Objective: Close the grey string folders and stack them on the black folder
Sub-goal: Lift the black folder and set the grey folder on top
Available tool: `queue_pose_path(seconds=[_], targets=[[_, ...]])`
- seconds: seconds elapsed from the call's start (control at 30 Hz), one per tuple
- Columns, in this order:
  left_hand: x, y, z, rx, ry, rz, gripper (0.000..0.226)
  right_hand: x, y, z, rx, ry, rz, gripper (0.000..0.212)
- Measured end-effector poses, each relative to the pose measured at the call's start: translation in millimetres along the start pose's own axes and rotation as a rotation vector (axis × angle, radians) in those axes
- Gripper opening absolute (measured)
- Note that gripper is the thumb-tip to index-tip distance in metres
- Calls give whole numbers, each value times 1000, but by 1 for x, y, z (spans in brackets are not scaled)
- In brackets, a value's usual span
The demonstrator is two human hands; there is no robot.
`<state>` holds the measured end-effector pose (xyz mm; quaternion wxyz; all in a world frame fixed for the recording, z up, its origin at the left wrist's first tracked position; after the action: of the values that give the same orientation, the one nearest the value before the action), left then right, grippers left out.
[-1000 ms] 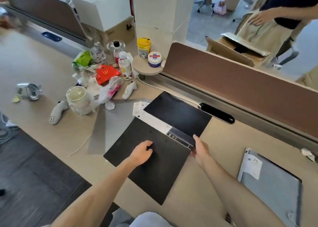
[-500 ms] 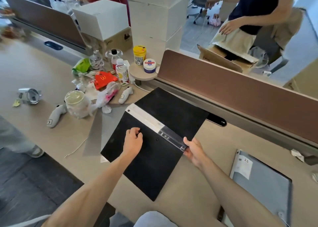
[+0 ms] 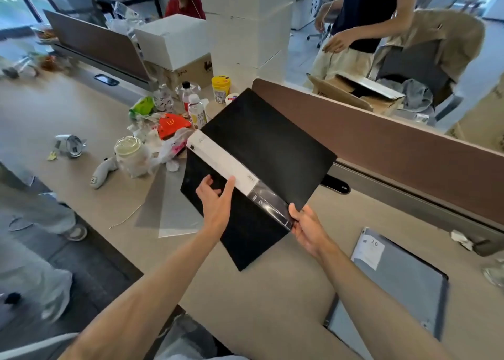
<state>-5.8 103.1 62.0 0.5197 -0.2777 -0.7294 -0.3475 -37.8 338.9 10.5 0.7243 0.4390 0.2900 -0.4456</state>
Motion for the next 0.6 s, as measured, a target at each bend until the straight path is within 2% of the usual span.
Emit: queue_pose_path(seconds=[0.07, 0.23, 0.33, 0.43, 0.6], targets=[[4, 1, 9, -42, 116, -49, 78, -7, 2, 3, -19, -25, -19, 14], [10, -7, 43, -216, 390, -204, 71, -15, 1, 4, -38, 9, -23, 28], [3, -18, 50, -207, 359, -214, 68, -10, -1, 8, -36, 59, -15, 22], [2, -37, 48, -187, 330, -161, 43, -1, -6, 7, 8, 142, 15, 18], [0, -62, 53, -272, 293, -169, 31, 9, -15, -16, 228, 216, 77, 23]])
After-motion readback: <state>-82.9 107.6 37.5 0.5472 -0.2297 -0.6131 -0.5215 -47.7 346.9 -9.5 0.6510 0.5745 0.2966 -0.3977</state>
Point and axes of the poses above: each hand's wrist, its own y-axis away from the middle knuckle, its own z-axis out of the palm, x = y × z, the point moved 9 cm from there along -y, towards the middle knuckle, and after that the axes turned 3 degrees about -z, right-handed, at the moved point
